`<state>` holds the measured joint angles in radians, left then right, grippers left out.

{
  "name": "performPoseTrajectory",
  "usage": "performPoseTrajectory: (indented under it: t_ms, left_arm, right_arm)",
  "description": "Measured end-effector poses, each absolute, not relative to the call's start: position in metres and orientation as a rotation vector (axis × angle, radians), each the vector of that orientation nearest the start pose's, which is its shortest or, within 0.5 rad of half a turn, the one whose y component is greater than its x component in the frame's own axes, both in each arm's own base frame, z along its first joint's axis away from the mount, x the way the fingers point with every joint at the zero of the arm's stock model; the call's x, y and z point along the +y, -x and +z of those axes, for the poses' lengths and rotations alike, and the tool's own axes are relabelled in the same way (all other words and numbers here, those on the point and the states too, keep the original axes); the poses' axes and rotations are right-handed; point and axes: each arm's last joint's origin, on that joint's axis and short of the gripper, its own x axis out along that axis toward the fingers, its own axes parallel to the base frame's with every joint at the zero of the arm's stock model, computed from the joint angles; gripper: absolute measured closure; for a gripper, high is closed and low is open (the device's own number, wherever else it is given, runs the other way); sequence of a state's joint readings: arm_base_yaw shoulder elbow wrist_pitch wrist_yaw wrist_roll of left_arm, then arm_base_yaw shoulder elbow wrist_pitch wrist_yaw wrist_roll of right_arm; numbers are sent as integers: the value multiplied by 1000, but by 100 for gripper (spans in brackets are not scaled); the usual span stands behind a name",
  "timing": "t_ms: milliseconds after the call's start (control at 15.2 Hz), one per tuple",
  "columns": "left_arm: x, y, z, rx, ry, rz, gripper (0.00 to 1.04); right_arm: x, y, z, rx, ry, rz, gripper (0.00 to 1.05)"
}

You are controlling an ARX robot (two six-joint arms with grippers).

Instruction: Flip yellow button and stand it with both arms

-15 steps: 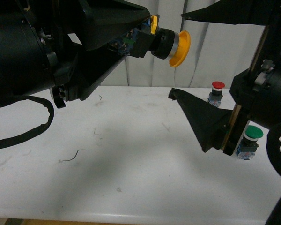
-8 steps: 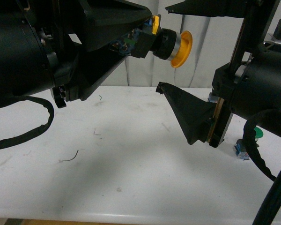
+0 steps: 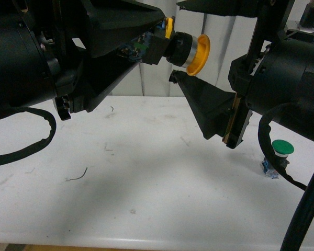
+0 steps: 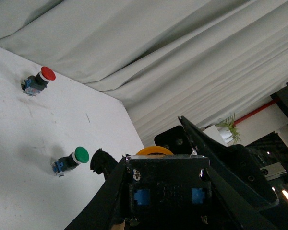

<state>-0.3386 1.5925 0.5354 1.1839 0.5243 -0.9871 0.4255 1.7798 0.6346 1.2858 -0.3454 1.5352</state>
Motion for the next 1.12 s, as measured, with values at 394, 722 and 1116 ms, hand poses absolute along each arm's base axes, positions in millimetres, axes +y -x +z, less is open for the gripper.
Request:
performPoseTrajectory:
  t_ms: [394,722,1116]
  left_arm:
    - [-110,-269,196,301,909,-856,69]
    - [-110,-269,196,301,907,-868,56]
    - [-110,-267,197,311,909,-861,34]
  right_arm:
    - [142,-292,176,458,-1450,705,70]
    - [139,-294,175,458,-1449,702,70]
    - [135,-297,173,454,-1449,687,70]
